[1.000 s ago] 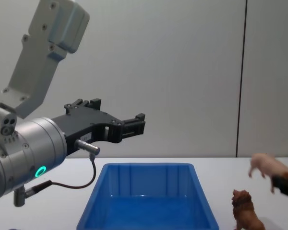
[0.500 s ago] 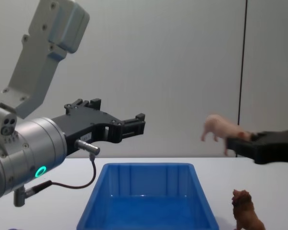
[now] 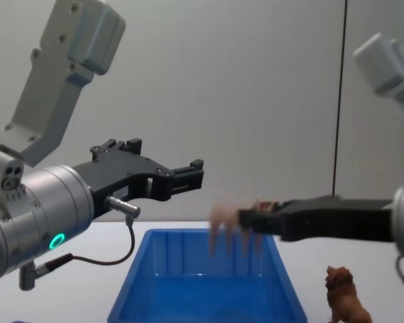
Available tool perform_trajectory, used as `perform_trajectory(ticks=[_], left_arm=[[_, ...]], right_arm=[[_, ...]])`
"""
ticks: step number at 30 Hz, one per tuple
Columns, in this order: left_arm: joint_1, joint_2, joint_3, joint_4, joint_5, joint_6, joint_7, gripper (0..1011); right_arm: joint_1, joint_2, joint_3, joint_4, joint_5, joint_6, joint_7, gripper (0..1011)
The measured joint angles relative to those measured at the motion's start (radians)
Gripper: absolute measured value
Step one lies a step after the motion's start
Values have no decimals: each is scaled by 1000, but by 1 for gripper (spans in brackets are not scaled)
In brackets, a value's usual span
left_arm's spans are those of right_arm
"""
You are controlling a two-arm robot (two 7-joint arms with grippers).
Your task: Pick up the two dolls from the table and place them into the box.
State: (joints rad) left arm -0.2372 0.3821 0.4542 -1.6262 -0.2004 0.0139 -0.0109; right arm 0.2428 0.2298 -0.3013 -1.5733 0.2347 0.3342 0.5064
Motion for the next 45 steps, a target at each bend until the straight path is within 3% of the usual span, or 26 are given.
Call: perform_trajectory(ticks=[10,13,21,33,45], left_arm=[[0,0,0,0,0,0,0,1002],[0,0,0,0,0,0,0,1002],[0,0,0,0,0,0,0,1002],[0,0,0,0,0,0,0,1002],[0,0,0,0,0,0,0,1002]], right_arm=[[36,-34,-30,55,-10,31,43,705],[37,-34,-31,58,-10,31,43,816],[18,-9,-18,48,5,16,16,998],[-65,64,26,-14,67,-23,-64,1001],[-139,119,58,-59,135,-20,-134,1001]])
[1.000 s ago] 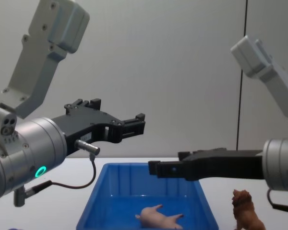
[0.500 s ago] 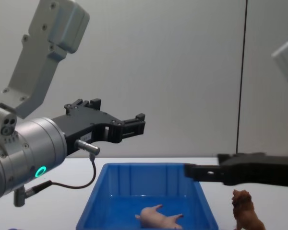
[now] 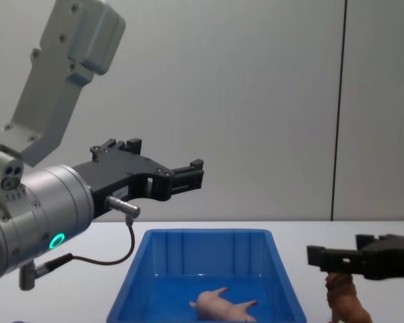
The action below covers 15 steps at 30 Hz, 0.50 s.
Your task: Pick up the two dolls from the table and place them into the box.
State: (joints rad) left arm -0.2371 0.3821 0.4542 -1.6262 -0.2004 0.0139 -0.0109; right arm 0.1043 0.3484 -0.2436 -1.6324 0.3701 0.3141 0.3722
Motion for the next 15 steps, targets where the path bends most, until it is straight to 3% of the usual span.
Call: perform_trajectory(ticks=[15], left_arm=[[0,0,0,0,0,0,0,1002]], right_arm=[[-6,10,14,25,52,65,-57,1001]])
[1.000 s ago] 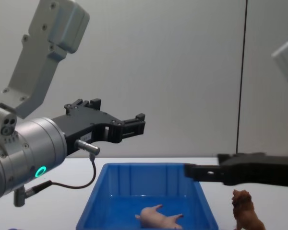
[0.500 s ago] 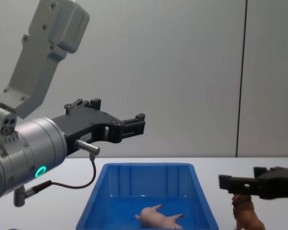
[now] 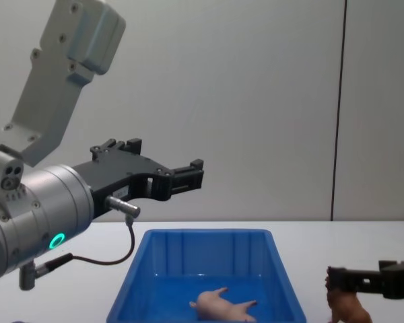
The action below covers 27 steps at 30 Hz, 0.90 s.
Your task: Pick up the two dolls from the table and place them into the box.
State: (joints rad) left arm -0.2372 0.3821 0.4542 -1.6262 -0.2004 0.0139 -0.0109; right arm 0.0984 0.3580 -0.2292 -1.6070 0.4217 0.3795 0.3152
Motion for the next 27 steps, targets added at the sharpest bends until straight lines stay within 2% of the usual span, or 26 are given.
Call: perform_trajectory(ticks=[10,12,17,18,22,25,27], left_arm=[[0,0,0,0,0,0,0,1002],[0,0,0,0,0,0,0,1002],[0,0,0,0,0,0,0,1002],[0,0,0,0,0,0,0,1002],[0,0,0,0,0,0,0,1002],[0,0,0,0,0,0,0,1002],[0,0,0,0,0,0,0,1002]], right_arm=[[41,-18,-3,63,10,50,-4,1001],[50,-23,-5,77,11,59,-3,970],[70,-34,-9,104,14,76,0,855],[77,-38,-10,113,15,81,1,805],[92,-45,-12,134,19,93,3,732],[102,-50,-14,149,23,99,5,594],[106,-52,-14,154,25,102,5,577]])
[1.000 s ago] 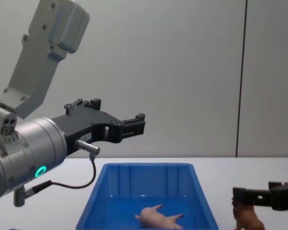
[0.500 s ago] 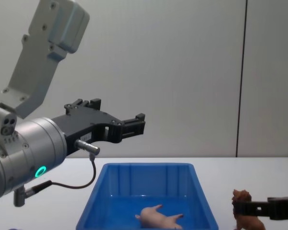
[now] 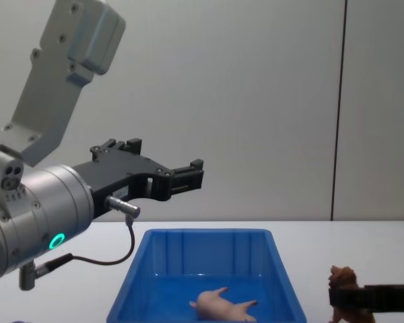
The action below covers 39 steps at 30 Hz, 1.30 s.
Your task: Pick up the two dolls from the table and place them into the box.
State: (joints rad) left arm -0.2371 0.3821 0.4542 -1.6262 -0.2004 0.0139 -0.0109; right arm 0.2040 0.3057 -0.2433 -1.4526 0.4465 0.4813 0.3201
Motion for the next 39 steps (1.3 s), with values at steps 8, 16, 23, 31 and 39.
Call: perform_trajectory(ticks=[8,16,23,31,39], left_arm=[[0,0,0,0,0,0,0,1002],[0,0,0,0,0,0,0,1002],[0,0,0,0,0,0,0,1002],[0,0,0,0,0,0,0,1002],[0,0,0,0,0,0,0,1002]], right_arm=[[12,-5,-1,12,8,-1,-3,423],[13,-4,1,-7,7,-39,-10,423],[20,-2,3,-44,2,-78,-7,423],[56,-21,-3,-77,8,-100,32,423],[99,-58,-27,-70,13,-88,70,423]])
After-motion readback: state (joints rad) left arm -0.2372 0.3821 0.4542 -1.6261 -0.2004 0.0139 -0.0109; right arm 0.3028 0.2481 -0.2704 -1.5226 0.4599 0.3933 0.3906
